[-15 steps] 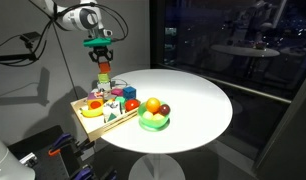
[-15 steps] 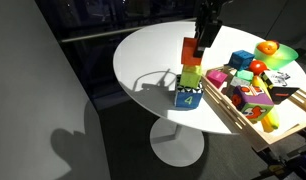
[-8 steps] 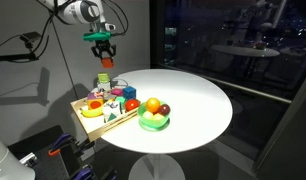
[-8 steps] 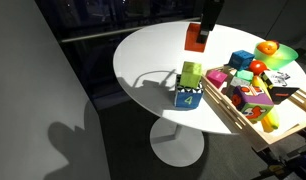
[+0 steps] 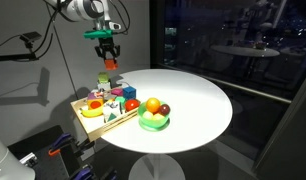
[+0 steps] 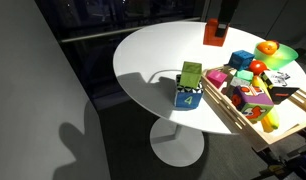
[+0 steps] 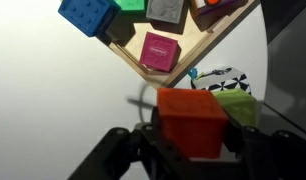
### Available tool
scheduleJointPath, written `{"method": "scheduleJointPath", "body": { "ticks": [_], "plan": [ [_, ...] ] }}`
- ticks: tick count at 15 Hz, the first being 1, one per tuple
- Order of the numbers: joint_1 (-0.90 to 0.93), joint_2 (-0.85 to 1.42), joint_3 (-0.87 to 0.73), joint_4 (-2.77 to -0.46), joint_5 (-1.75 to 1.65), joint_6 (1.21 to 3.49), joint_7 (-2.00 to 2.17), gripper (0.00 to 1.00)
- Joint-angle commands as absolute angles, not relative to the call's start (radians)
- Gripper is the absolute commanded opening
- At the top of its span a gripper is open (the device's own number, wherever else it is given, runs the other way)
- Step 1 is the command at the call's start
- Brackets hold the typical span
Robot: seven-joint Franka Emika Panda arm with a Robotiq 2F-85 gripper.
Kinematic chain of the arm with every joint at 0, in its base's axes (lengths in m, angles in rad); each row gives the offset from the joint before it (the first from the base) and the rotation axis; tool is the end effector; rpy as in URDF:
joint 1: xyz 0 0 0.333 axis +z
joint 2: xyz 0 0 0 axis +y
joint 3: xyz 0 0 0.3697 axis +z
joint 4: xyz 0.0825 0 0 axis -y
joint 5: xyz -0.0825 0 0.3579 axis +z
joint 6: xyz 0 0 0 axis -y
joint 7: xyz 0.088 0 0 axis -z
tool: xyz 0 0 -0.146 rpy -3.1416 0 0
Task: Move the orange block from atop the light green block to the tray
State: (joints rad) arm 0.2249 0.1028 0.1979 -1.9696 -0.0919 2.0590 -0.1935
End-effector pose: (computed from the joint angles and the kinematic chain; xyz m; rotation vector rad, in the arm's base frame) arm 0.5147 0.2196 0.4466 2.9143 0.9965 -0.0061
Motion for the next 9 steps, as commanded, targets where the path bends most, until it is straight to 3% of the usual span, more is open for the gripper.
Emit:
{"method": "scheduleJointPath", "body": {
  "ticks": [1, 9],
  "plan": [
    [0.207, 0.036, 0.189, -2.036, -0.105, 2.047, -0.144, 0.32],
    [0.171, -0.075, 0.164, -2.215, -0.094, 2.064, -0.144, 0.32]
  ]
}}
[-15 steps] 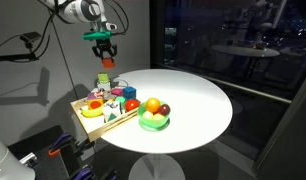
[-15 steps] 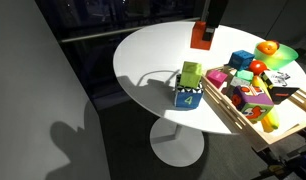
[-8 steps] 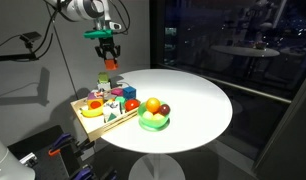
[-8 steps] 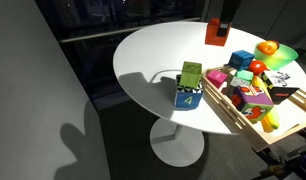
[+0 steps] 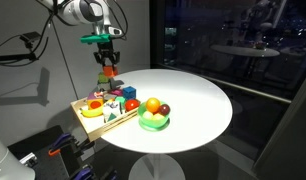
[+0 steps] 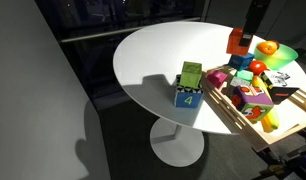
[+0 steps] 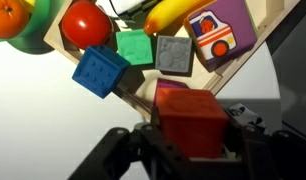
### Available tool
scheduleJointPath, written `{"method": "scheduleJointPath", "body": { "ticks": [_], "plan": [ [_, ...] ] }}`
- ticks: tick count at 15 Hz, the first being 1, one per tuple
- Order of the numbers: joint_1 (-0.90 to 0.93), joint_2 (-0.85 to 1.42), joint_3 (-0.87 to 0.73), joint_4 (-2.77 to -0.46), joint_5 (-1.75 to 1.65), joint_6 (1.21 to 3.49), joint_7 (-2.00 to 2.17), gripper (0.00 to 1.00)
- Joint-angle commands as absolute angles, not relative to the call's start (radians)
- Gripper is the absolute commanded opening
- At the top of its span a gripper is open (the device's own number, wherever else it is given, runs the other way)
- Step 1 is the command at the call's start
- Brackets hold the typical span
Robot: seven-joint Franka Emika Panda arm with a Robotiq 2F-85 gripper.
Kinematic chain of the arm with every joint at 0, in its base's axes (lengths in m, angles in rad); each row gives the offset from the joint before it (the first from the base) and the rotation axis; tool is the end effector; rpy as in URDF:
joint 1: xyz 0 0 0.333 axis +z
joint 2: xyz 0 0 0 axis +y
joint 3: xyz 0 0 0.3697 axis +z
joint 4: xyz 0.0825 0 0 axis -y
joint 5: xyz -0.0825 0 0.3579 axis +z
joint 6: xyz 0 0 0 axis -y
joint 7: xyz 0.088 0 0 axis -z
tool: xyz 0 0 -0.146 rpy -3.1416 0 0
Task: Move the orange block from atop the light green block to the tray
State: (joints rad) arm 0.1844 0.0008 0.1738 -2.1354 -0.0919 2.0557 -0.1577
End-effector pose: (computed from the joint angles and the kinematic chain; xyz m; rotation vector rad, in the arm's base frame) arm 0.4761 0.1696 0.4283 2.9328 0.8466 -0.1101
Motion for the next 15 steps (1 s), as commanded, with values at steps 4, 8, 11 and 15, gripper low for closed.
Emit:
{"method": "scheduleJointPath", "body": {
  "ticks": [4, 8, 11, 15],
  "plan": [
    [0.150, -0.140, 0.142, -2.302, -0.094, 2.078, -0.145, 0.32],
    [0.129, -0.187, 0.120, -2.377, -0.101, 2.107, -0.144, 0.32],
    [0.117, -0.212, 0.107, -2.426, -0.107, 2.138, -0.145, 0.64],
    [0.107, -0.256, 0.092, -2.472, -0.101, 2.165, -0.144, 1.00]
  ]
}}
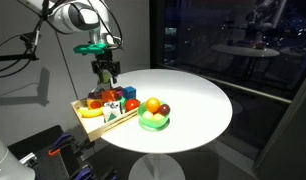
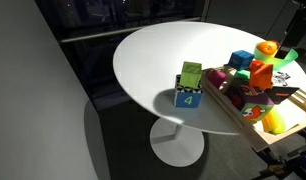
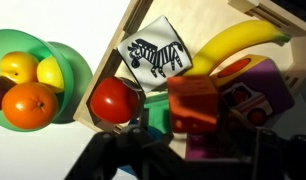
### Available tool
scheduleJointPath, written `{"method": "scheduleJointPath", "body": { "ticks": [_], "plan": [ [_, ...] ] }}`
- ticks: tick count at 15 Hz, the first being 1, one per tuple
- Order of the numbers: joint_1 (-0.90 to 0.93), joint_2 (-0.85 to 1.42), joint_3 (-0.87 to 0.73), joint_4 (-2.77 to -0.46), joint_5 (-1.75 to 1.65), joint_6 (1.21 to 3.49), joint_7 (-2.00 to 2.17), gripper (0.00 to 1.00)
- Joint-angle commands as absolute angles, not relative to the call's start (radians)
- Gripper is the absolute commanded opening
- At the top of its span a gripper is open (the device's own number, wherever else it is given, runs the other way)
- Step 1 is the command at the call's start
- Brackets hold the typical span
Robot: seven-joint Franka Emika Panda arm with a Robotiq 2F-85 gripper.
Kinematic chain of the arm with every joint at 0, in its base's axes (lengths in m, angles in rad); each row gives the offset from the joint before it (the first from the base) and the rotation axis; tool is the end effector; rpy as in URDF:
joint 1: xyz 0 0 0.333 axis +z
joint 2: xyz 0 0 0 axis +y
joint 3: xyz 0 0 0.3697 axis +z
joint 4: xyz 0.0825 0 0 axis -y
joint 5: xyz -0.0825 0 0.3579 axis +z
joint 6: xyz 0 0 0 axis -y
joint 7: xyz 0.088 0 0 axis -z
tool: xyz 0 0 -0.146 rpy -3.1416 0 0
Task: Move the orange block from atop the light green block to the tray
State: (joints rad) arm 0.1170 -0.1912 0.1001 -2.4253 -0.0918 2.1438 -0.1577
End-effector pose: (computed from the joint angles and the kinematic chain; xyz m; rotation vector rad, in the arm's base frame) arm 0.4098 0.0839 0.4029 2.9736 0.6423 -0.1355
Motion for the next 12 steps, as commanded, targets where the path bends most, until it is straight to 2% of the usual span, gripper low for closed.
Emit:
{"method": "scheduleJointPath", "body": {
  "ticks": [1, 12],
  "plan": [
    [0.106, -0.268, 0.089, -2.478, -0.099, 2.163, -0.142, 1.00],
    [0.073, -0.407, 0.064, -2.425, -0.059, 1.916, -0.003, 1.00]
  ]
}}
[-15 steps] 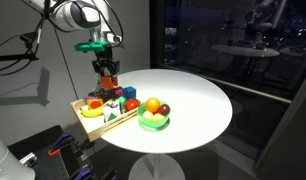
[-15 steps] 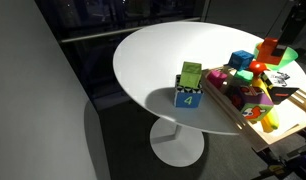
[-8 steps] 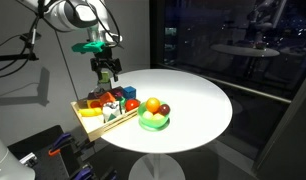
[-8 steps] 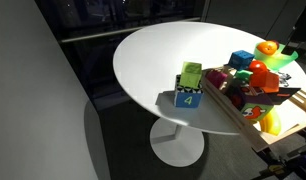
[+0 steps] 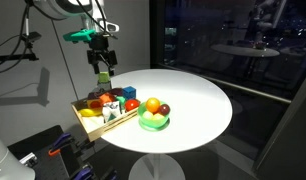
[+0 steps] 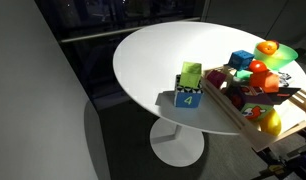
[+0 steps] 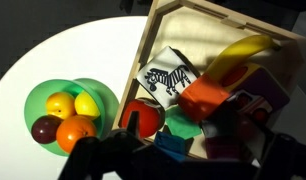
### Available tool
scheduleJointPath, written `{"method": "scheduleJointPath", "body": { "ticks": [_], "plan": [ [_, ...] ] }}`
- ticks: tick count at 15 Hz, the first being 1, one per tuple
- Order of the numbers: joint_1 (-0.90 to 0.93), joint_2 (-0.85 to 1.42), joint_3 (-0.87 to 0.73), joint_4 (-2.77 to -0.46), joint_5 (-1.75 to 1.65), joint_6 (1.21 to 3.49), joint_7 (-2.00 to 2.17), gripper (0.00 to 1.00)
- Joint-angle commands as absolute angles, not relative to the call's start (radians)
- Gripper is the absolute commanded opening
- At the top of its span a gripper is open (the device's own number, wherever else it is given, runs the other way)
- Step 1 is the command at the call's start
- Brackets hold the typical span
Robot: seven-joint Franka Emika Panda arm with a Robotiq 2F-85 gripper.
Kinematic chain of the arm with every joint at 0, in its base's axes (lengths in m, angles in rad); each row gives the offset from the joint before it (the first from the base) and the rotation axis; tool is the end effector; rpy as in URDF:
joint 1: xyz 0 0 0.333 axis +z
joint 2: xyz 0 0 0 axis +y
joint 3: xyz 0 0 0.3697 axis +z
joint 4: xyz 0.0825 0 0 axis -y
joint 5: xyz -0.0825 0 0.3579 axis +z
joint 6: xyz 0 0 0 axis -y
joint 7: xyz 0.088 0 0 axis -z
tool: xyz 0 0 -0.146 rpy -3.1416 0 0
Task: Move the orange block from atop the light green block to the tray
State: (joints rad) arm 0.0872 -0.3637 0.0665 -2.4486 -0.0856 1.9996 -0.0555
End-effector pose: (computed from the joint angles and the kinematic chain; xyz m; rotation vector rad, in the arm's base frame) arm 0.3699 0.0502 0.4509 3.0129 0.3676 -0.1241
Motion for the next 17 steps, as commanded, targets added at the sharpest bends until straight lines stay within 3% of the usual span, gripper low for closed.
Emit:
{"method": "scheduleJointPath", "body": {
  "ticks": [1, 8, 17],
  "plan": [
    [0.072, -0.419, 0.063, -2.419, -0.052, 1.887, 0.009, 1.00],
    [0.068, -0.501, 0.039, -2.357, 0.006, 1.731, 0.001, 1.00],
    [0.069, -0.536, 0.042, -2.350, -0.012, 1.755, -0.005, 1.00]
  ]
}}
